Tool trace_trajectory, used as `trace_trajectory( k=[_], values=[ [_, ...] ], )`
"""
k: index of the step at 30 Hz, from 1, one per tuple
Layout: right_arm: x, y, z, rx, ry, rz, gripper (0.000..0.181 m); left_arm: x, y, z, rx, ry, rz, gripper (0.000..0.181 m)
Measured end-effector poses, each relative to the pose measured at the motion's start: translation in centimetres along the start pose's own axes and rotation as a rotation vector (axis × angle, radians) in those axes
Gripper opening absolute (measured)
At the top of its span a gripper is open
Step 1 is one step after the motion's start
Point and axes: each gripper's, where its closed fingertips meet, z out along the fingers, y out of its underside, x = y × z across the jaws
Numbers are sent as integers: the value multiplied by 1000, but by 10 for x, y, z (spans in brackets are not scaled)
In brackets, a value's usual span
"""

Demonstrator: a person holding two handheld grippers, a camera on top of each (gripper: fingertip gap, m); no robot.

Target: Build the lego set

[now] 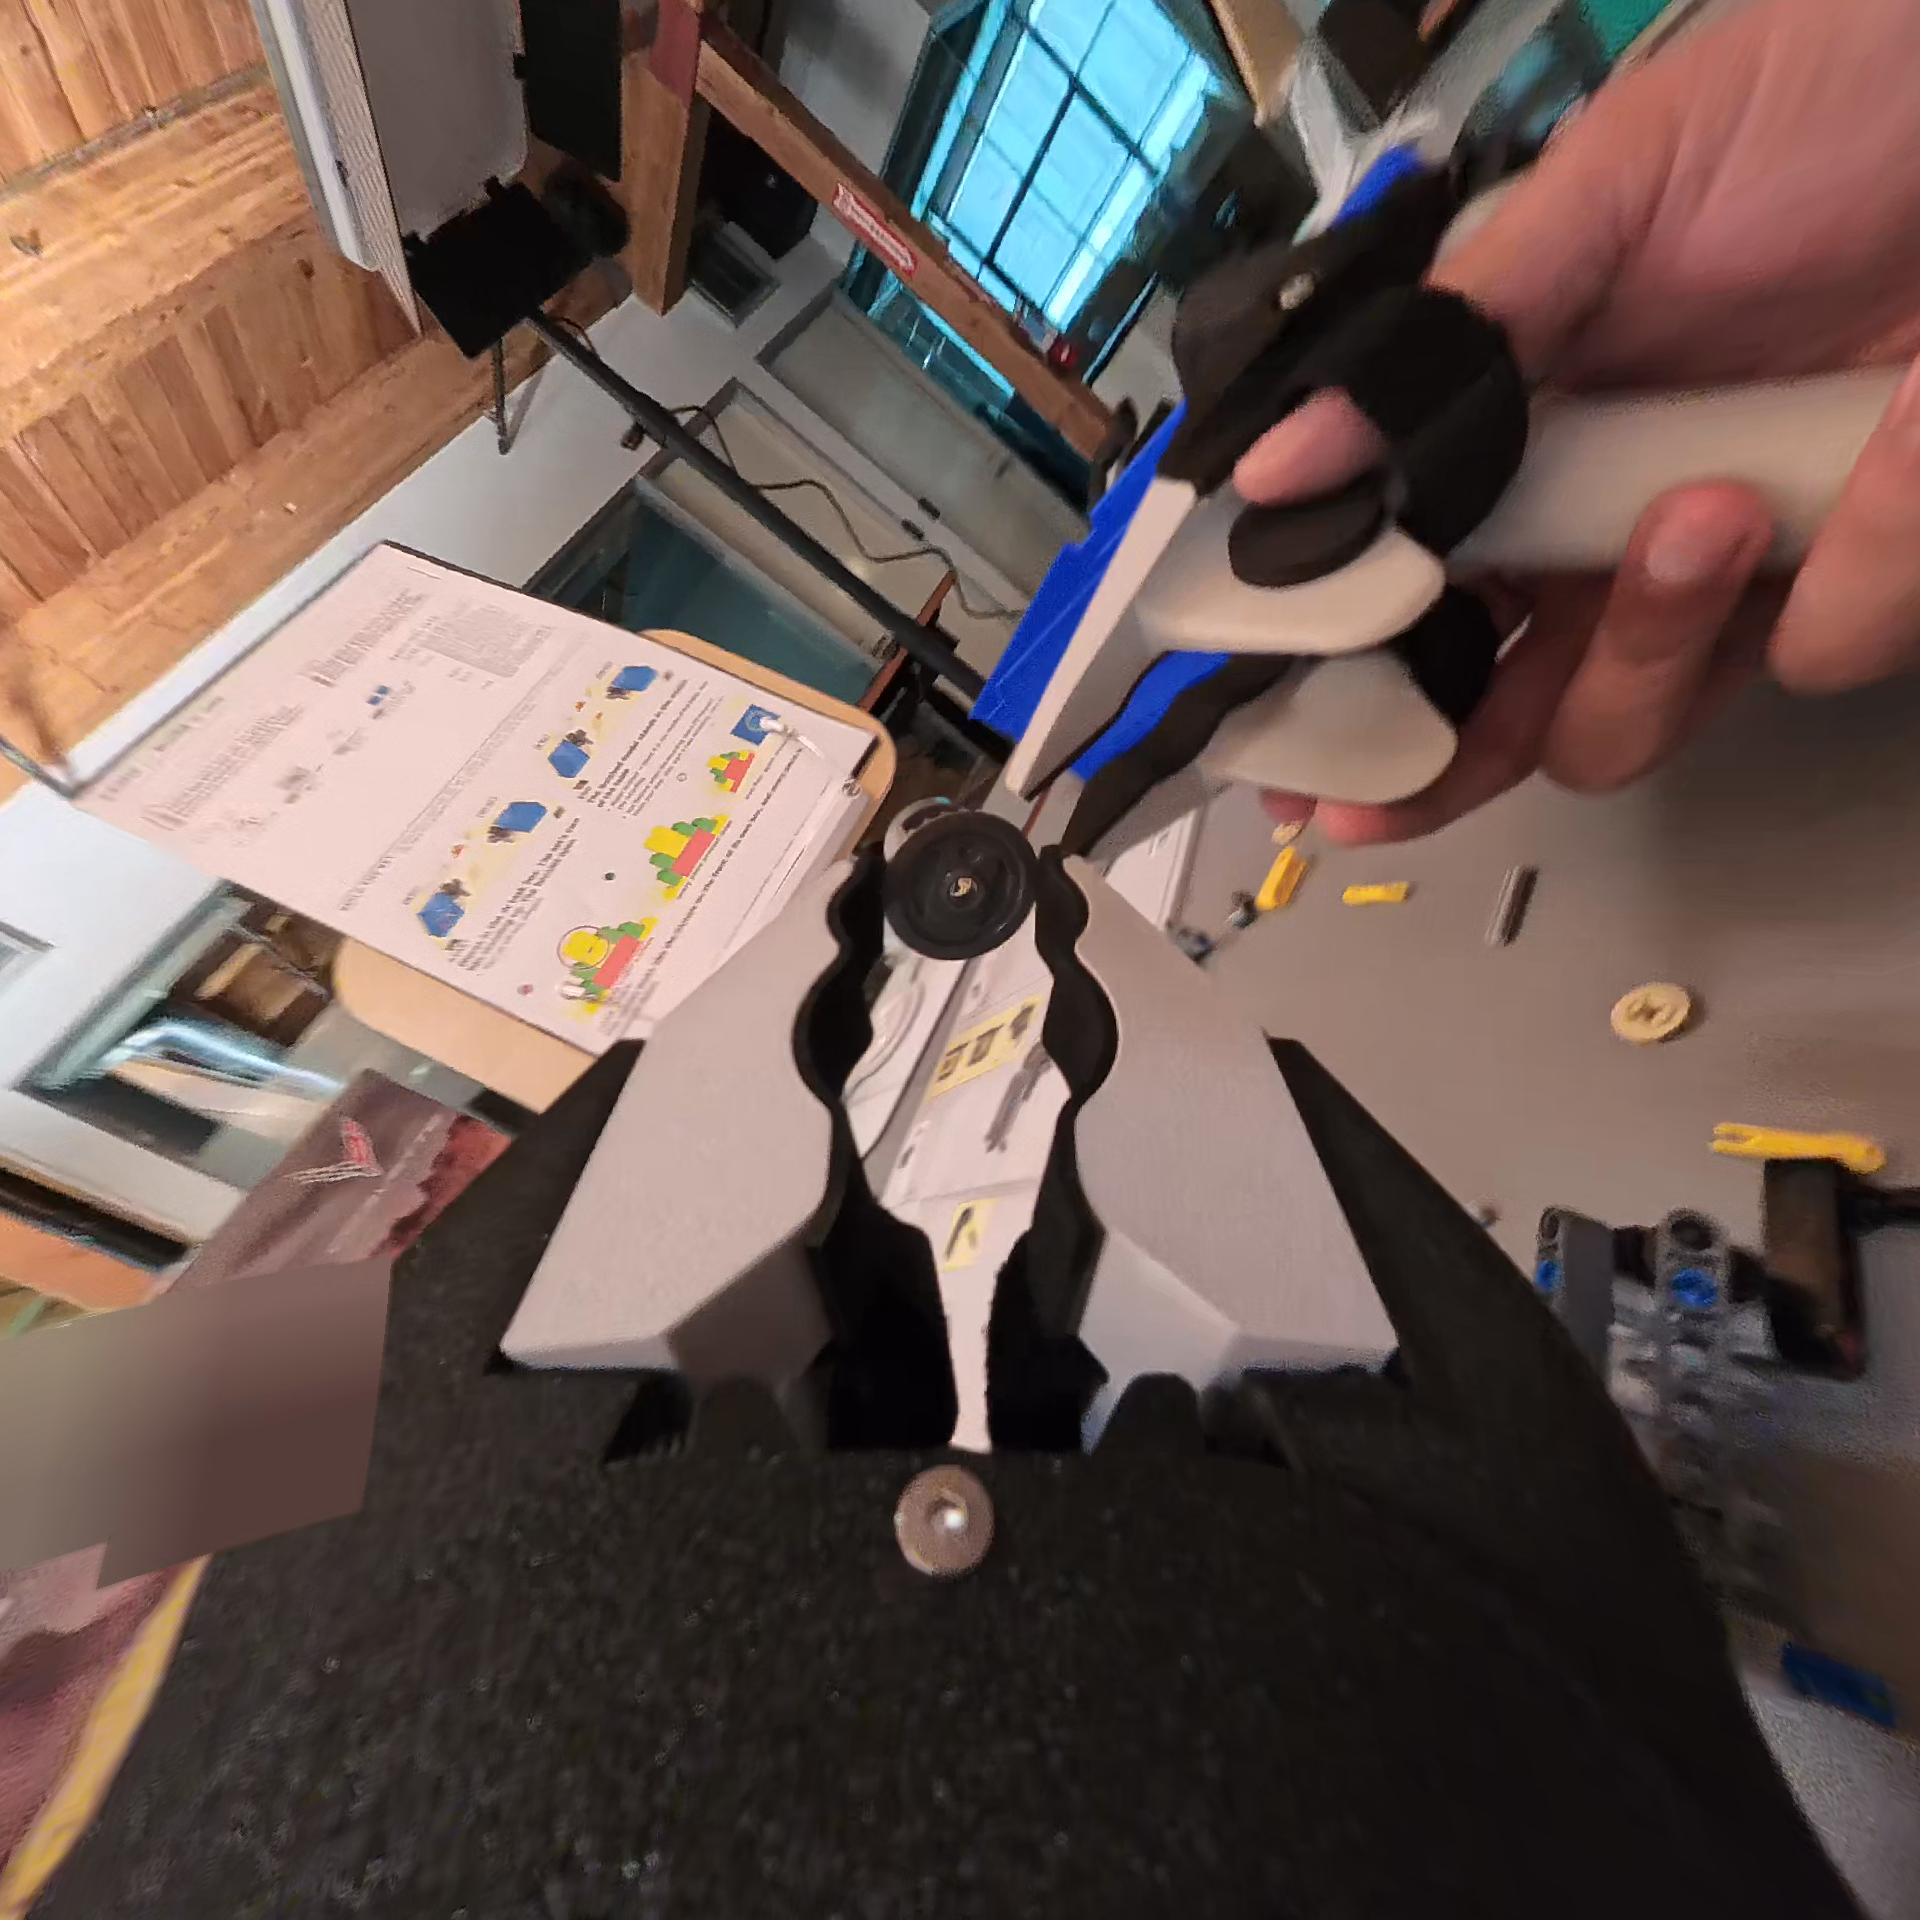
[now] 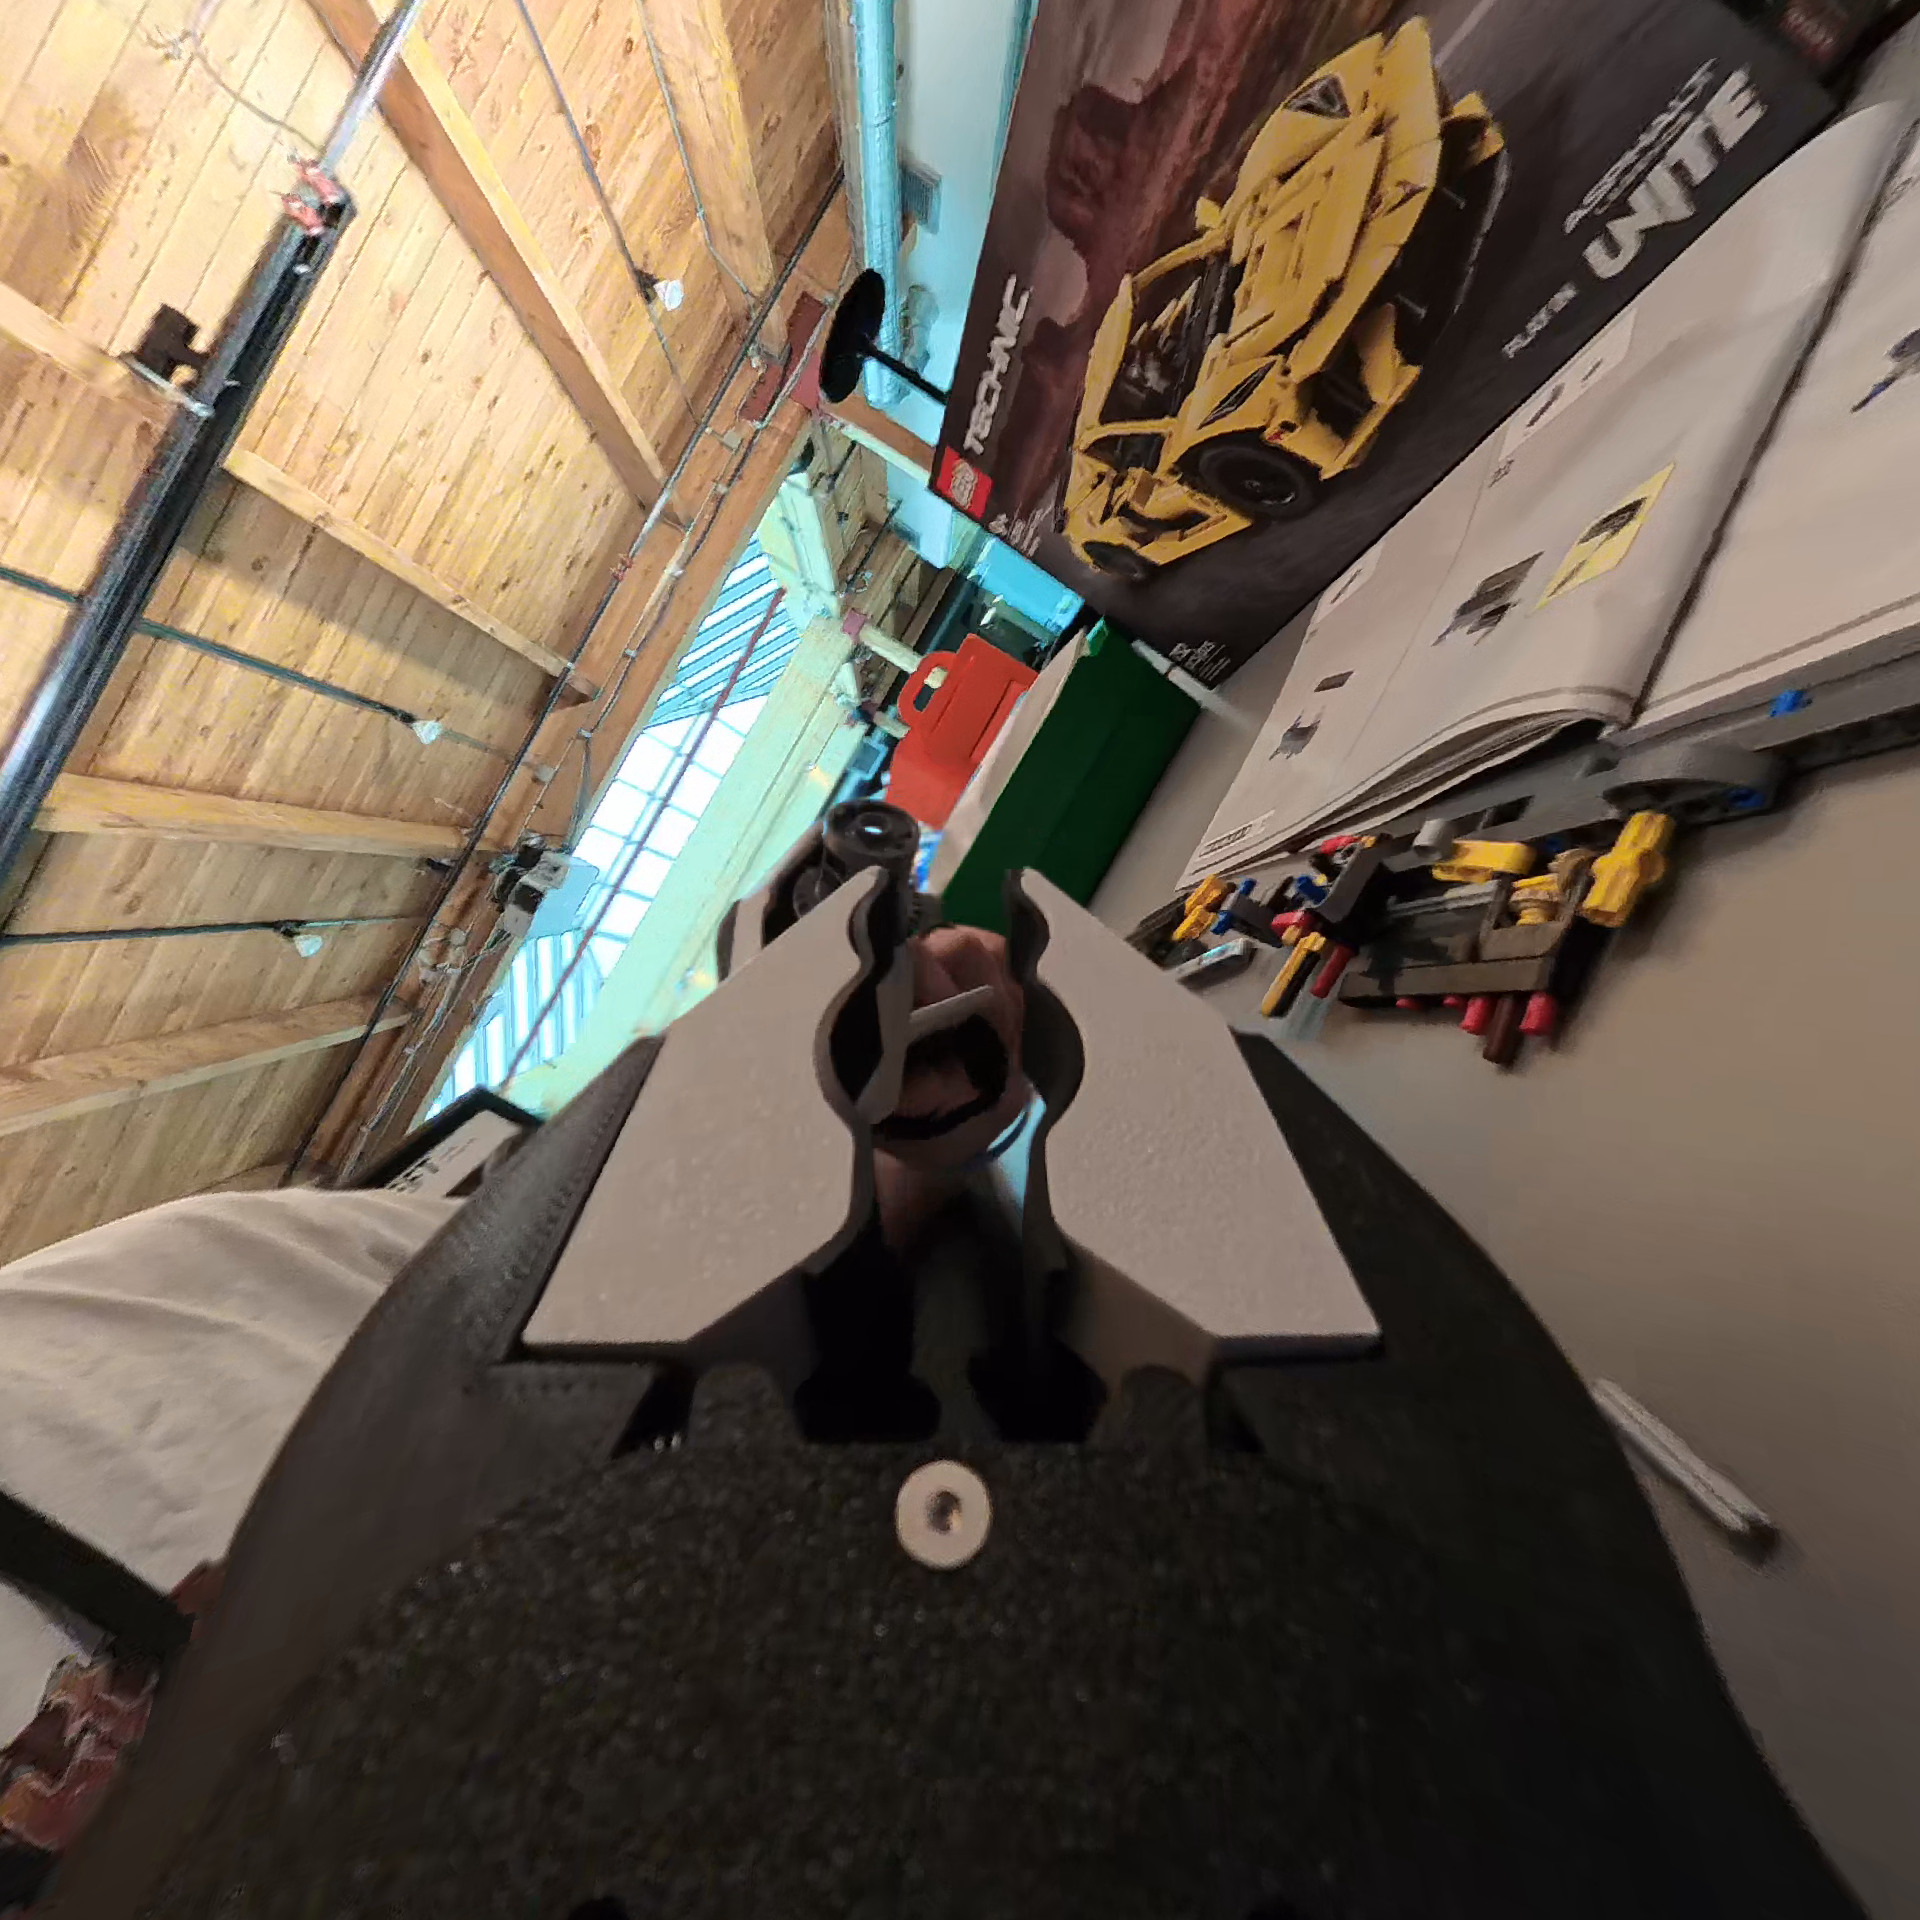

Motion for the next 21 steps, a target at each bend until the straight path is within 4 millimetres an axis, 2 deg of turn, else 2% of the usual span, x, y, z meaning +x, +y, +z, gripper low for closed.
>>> trace_trajectory(
  k=[5, 6, 8, 15, 21],
  values=[
    [-35, 6, -2, -45, -293, 74, 25, -2, -22, -8, 122, 107, -259, 28],
    [-41, 8, -3, -68, -317, 55, 24, -3, -26, -10, 142, 118, -286, 28],
    [-41, 17, -1, -127, -283, -31, 26, -5, -33, -13, 177, 134, -324, 28],
    [-58, 19, 2, -94, -418, 75, 22, -4, -43, -15, 192, 130, -313, 28],
    [-59, 21, 5, -94, -417, 61, 14, -2, -44, -15, 188, 126, -284, 28]
  ],
)
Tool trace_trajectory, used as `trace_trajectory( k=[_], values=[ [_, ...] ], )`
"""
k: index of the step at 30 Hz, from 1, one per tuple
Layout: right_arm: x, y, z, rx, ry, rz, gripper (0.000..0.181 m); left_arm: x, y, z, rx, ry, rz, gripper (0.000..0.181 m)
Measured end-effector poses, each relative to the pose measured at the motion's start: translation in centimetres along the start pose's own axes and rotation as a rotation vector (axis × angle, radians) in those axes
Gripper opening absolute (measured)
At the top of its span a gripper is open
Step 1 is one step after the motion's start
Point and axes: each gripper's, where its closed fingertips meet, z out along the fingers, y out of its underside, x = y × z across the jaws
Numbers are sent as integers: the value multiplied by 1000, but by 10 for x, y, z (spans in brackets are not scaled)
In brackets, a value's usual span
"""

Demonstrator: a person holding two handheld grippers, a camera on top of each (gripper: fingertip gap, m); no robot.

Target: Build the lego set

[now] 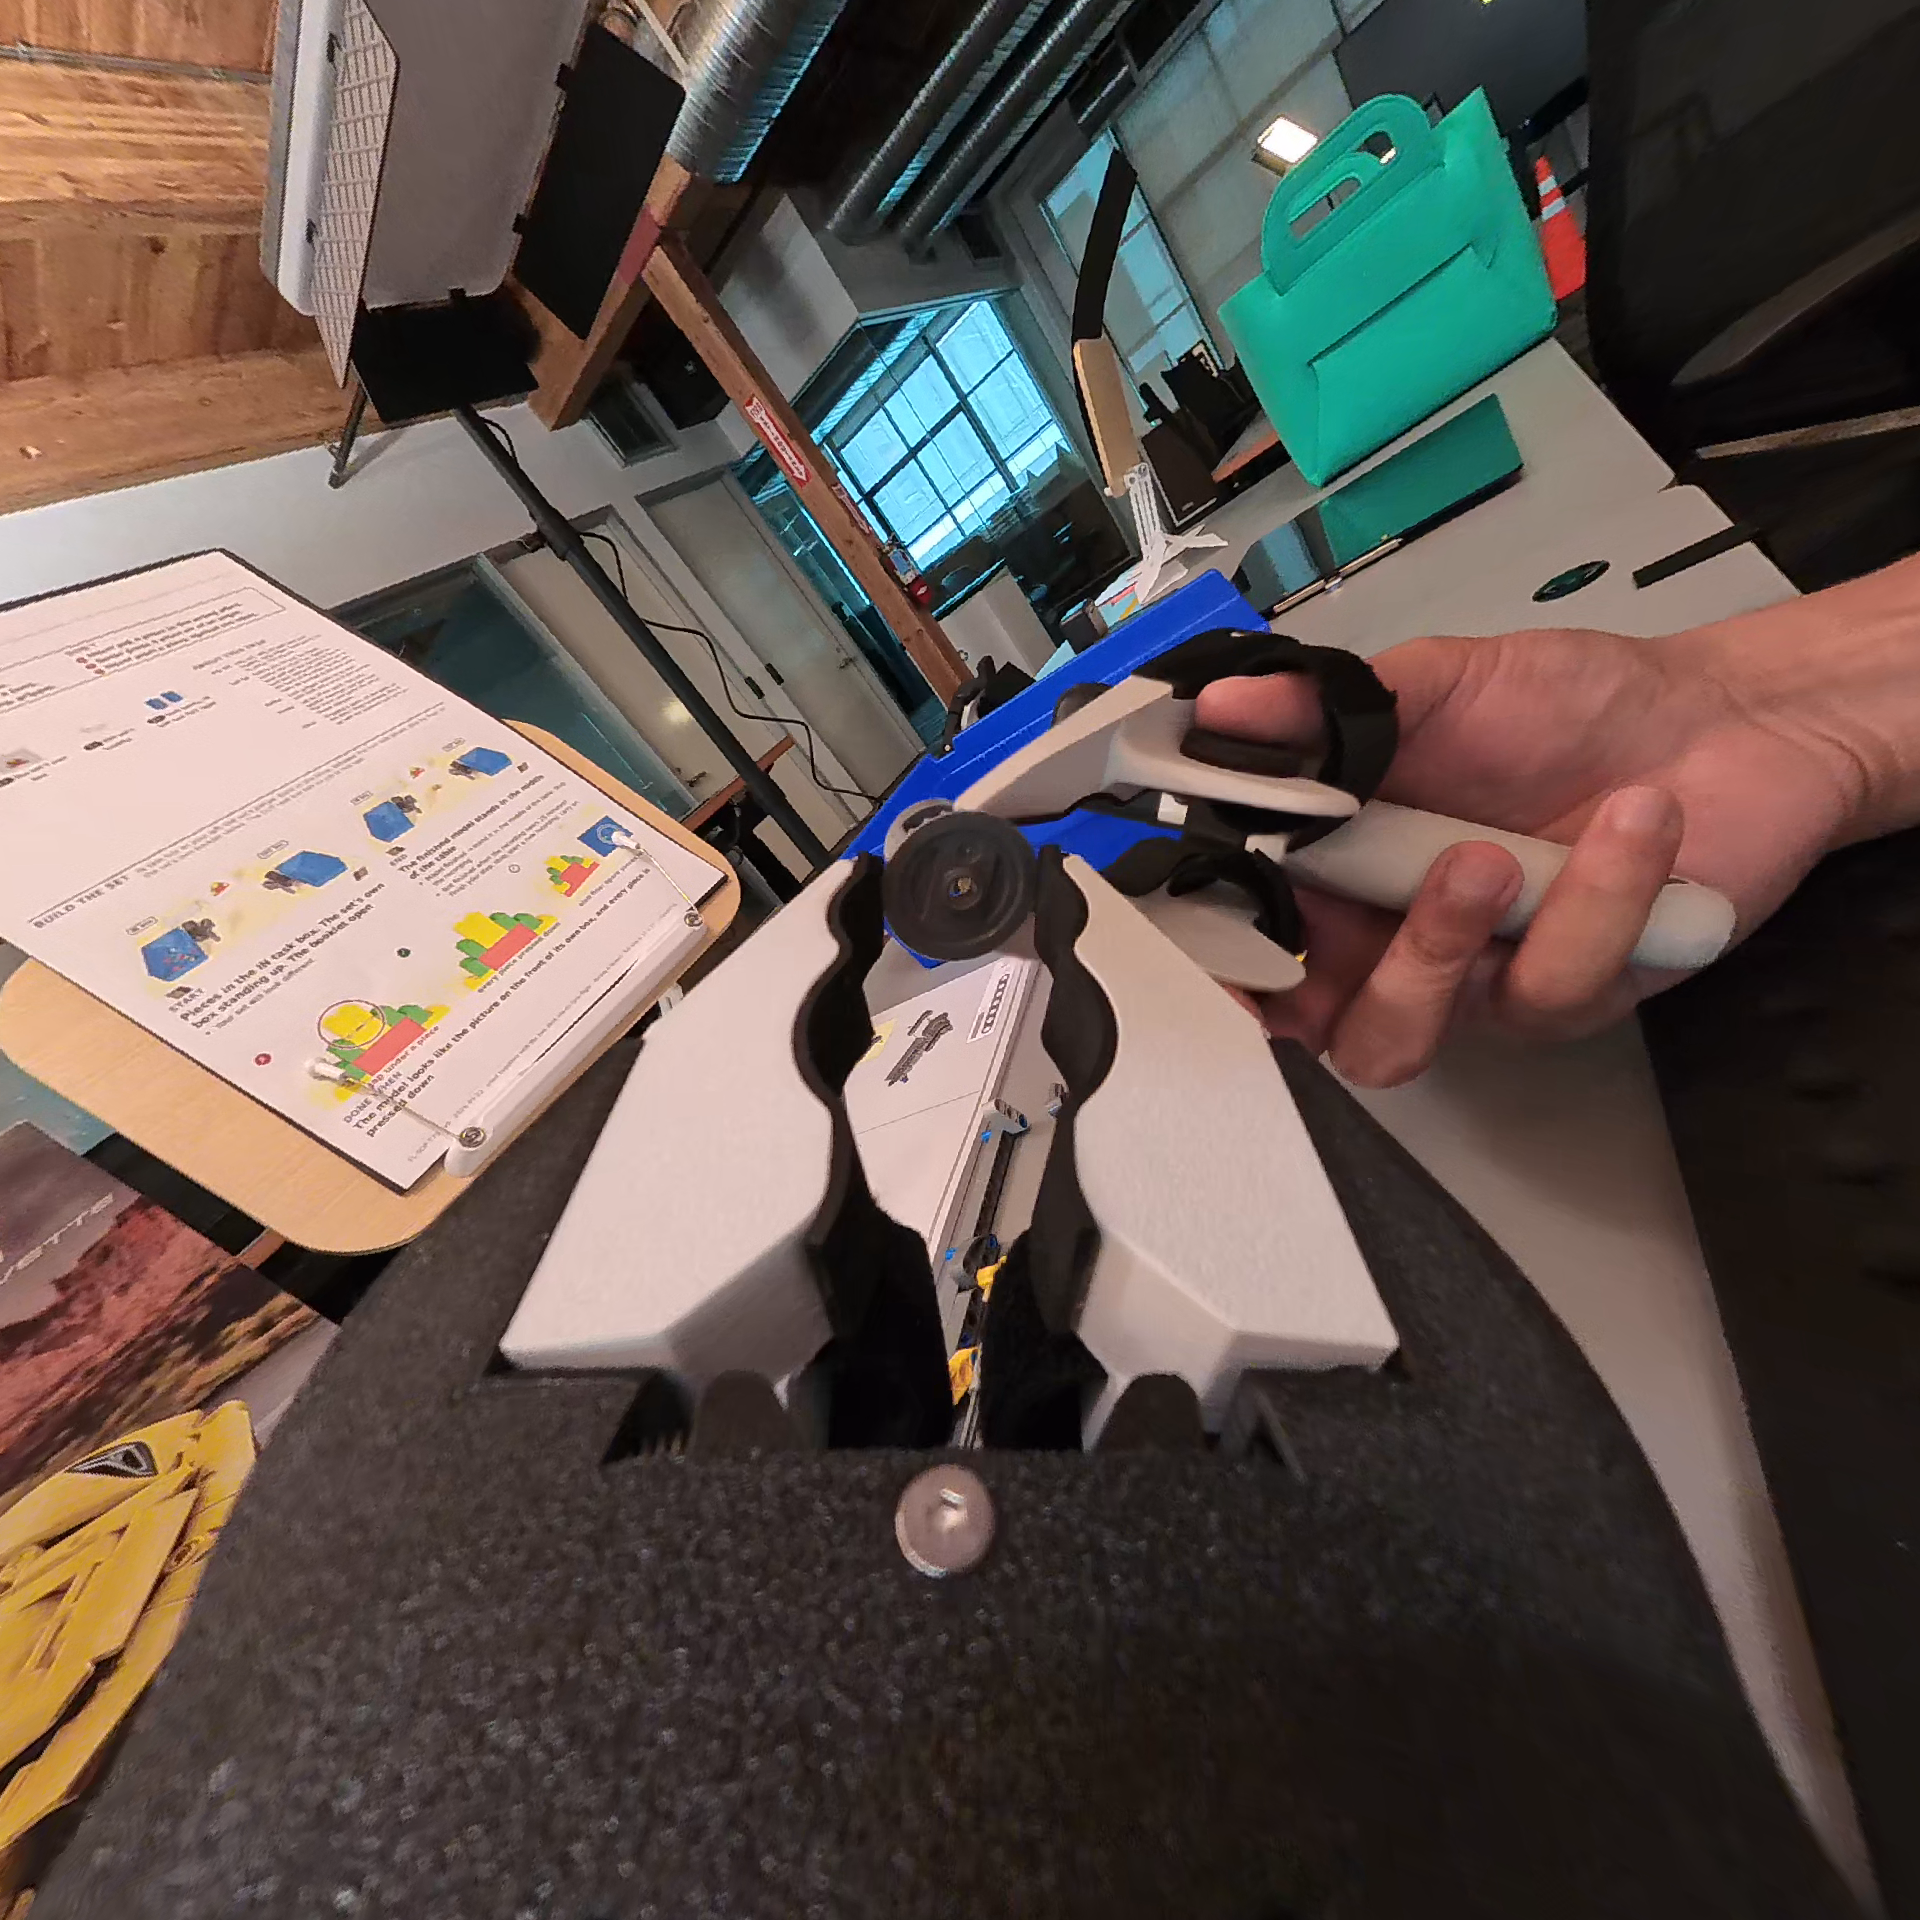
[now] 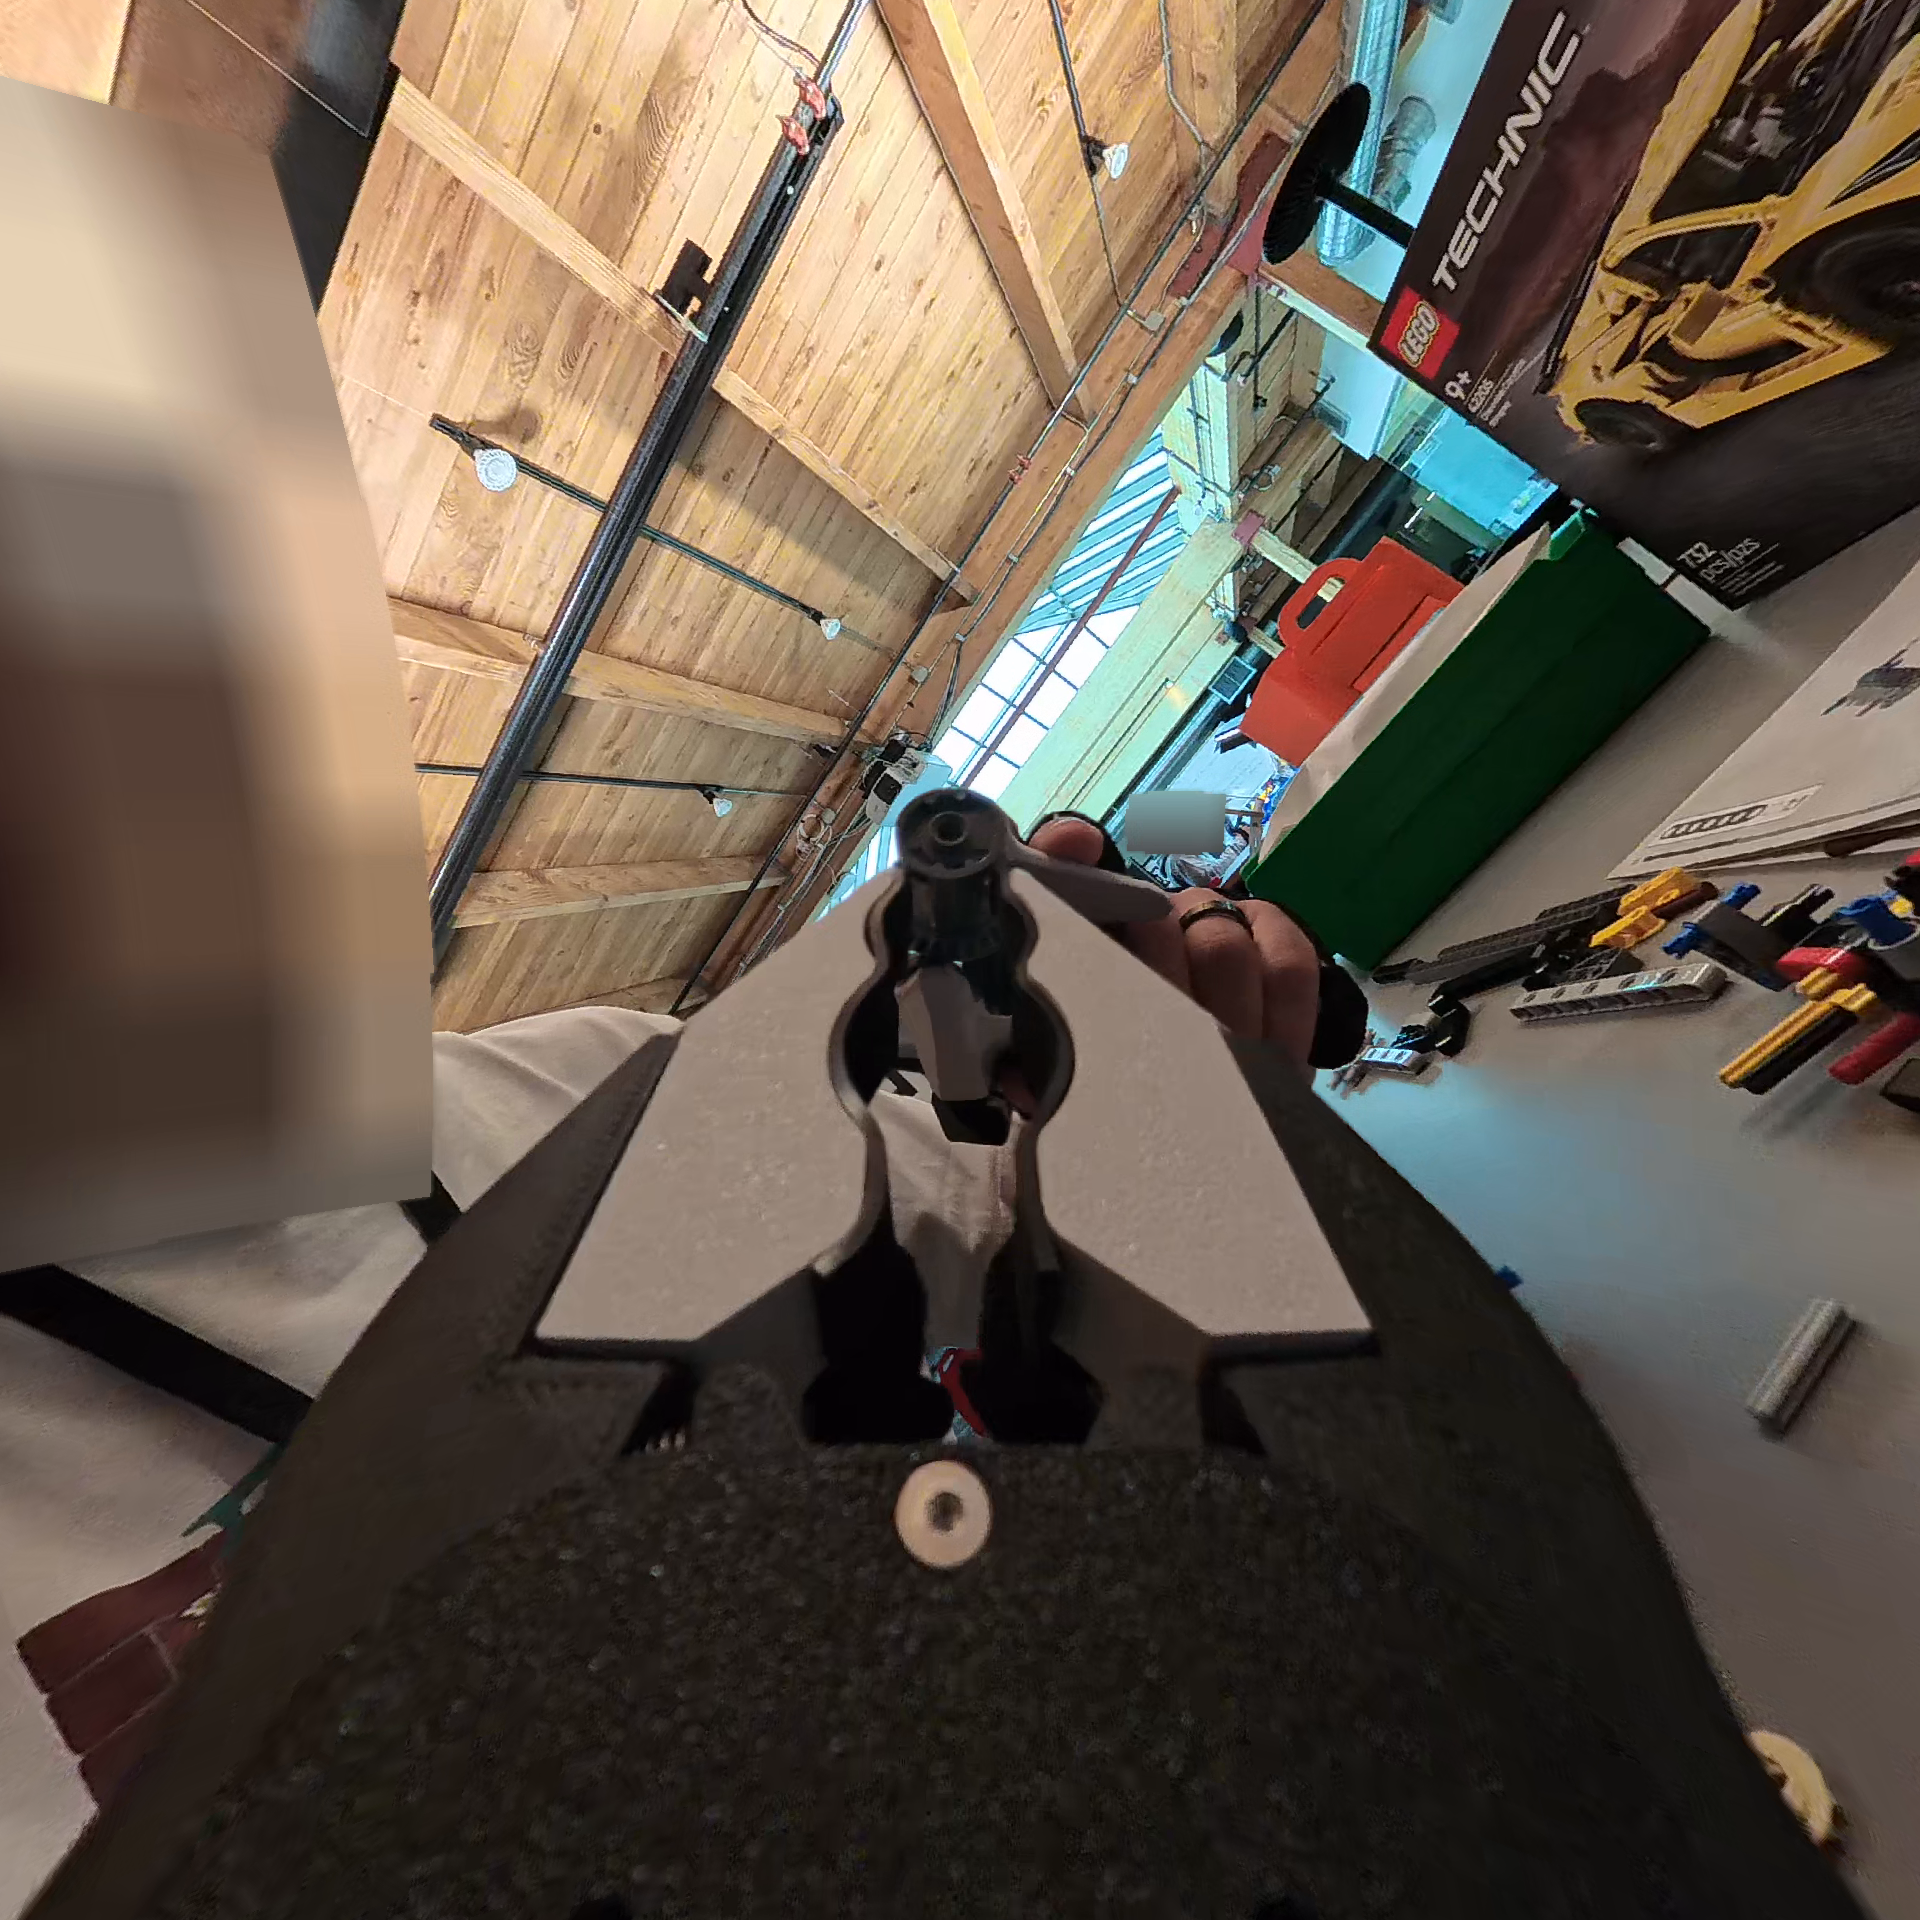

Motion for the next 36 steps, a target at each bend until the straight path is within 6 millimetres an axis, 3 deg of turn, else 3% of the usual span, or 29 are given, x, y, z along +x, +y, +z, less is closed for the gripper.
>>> trace_trajectory(
  k=[18, 23, 32, 36],
  values=[
    [1, 0, -3, -1, 25, -27, 11, -1, 2, 2, -24, -16, 28, 28],
    [0, 1, -3, -6, 33, -59, 18, -3, 3, 2, -34, -13, 38, 28],
    [19, -6, -8, 10, 205, -176, 23, -9, 12, 1, -95, -58, 175, 28],
    [23, -9, -10, 32, 244, -188, 20, -9, 21, 3, -150, -99, 327, 28]
  ],
)
